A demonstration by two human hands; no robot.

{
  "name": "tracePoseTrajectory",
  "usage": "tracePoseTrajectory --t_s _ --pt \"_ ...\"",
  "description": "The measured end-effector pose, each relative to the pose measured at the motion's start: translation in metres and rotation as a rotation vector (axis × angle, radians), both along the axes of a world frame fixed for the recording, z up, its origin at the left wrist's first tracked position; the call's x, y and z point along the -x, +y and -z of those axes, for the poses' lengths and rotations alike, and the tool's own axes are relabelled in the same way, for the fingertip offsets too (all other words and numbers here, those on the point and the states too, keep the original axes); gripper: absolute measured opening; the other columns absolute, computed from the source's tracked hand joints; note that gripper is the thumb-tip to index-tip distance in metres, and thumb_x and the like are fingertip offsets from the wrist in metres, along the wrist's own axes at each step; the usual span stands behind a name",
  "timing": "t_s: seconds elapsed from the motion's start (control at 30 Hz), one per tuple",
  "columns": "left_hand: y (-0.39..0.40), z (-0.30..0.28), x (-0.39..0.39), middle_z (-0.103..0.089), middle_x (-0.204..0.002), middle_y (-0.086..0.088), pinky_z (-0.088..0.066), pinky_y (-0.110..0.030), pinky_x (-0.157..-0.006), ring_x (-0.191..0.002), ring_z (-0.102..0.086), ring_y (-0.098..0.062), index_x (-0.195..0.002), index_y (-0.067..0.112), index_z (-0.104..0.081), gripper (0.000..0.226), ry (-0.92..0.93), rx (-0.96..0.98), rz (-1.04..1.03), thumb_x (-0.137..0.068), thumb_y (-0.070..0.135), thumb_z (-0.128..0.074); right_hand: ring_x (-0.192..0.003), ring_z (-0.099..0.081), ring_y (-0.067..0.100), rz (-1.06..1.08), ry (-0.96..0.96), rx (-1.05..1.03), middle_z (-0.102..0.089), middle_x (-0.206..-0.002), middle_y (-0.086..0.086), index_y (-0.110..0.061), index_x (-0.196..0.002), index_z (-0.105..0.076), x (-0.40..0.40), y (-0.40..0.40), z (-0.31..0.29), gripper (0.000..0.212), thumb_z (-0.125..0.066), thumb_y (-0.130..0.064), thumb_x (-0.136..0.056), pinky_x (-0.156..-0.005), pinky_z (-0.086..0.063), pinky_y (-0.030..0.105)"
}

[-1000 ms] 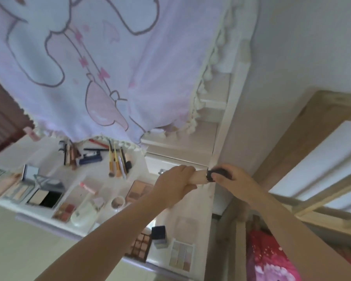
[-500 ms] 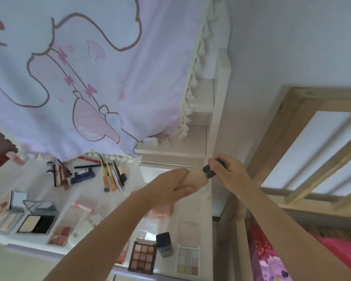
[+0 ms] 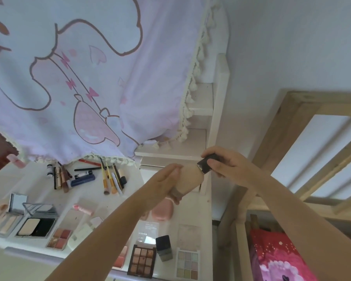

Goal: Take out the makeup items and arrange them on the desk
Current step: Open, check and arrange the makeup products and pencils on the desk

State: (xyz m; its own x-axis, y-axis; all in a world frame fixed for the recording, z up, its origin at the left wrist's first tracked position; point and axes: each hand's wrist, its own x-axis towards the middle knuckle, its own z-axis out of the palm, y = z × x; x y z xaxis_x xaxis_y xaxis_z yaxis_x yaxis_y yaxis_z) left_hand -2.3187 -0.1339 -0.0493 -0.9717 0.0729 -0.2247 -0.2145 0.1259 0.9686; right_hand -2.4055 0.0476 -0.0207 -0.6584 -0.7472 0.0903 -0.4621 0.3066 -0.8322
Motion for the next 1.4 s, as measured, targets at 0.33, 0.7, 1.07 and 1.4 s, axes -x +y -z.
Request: tracePoseTrajectory --t_s 0.33,0.7,1.07,1.4 --pt "0.004 0.001 0.008 -0.061 -0.095 -0.002 -0.042 -0.022 -0.064 -0.082 -0.06 -0.023 -0.104 0.009 -0.06 0.046 0.442 1.112 -0.149 -0.064 0.032 -0.062 -0.045 -0.037 0.01 0.23 -0.225 -0.056 -0.045 -0.056 0.001 -0.019 -0.068 -0.05 0.006 -0.025 -0.001 0.03 -0.041 -0.025 -0.096 -0.04 -0.03 0.01" --pt "-0.006 -0.011 0.022 -0.055 -0.113 -0.001 -0.03 -0.02 -0.077 -0.108 -0.047 -0.017 -0.119 0.018 -0.052 0.05 0.248 1.099 -0.132 -0.076 0.038 -0.067 -0.07 -0.058 0.006 0.02 -0.01 0.008 -0.059 -0.087 -0.001 -0.031 -0.079 -0.055 0.025 -0.024 -0.009 0.041 -0.059 0.01 -0.079 -0.067 -0.044 0.007" --pt "-0.007 -0.018 0.031 -0.056 -0.113 0.001 -0.031 -0.021 -0.076 -0.107 -0.049 -0.016 -0.119 0.02 -0.052 0.049 0.253 1.158 -0.132 -0.076 0.039 -0.067 -0.055 -0.053 -0.007 0.032 0.016 -0.108 -0.056 -0.072 -0.011 -0.024 -0.087 -0.054 0.034 -0.028 -0.01 0.019 -0.053 -0.005 -0.088 -0.057 -0.042 0.009" --pt "-0.006 -0.022 0.031 -0.055 -0.115 0.002 -0.036 -0.023 -0.082 -0.11 -0.047 -0.017 -0.121 0.02 -0.052 0.05 0.231 1.181 -0.101 -0.077 0.039 -0.066 -0.048 -0.052 -0.005 0.047 0.044 -0.118 -0.055 -0.066 -0.01 -0.022 -0.081 -0.055 0.039 -0.027 -0.006 0.013 -0.05 -0.017 -0.092 -0.056 -0.043 0.015"
